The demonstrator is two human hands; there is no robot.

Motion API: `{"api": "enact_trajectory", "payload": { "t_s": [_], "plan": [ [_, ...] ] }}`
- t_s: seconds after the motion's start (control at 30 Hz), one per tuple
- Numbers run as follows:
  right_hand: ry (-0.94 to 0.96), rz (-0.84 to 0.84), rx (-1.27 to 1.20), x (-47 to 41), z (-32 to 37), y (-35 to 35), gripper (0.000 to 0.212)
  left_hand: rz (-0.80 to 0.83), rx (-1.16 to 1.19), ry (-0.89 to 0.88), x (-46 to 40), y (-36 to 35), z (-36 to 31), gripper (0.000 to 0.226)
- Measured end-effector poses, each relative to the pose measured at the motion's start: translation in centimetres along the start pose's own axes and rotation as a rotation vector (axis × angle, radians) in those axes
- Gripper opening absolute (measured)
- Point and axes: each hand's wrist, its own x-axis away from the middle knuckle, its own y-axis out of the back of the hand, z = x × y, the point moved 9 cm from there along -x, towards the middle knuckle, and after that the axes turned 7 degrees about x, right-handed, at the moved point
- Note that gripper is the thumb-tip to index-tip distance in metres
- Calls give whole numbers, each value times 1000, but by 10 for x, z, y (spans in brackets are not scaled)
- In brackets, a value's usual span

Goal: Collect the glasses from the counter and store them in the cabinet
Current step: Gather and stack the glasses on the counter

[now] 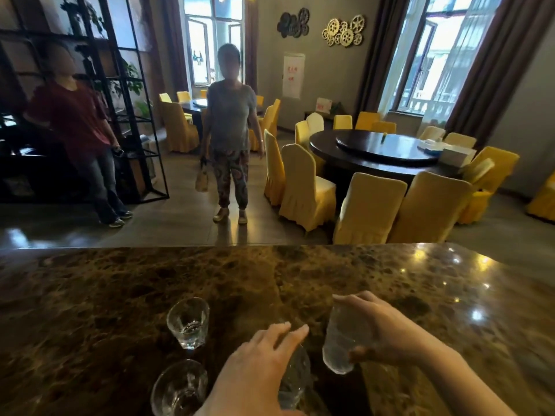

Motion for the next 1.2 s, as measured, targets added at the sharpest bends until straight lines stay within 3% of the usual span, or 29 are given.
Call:
{"api": "enact_trajectory", "payload": {
  "t_s": [0.2, 0.47, 0.73, 1.2],
  "plan": [
    [36, -117, -22, -5, -5, -5, 87, -117, -50, -40, -1, 1, -3, 77],
    [165, -192, -33, -55, 59, 20, 87, -200, -44, 33, 14, 4, 10, 80],
    [222, -149, -24, -109, 130, 7, 89, -269, -56, 69, 10, 15, 22, 80],
    [209, -104, -3, -127, 139, -12, 89, -246, -57, 56, -11, 12, 31, 80]
  ]
}}
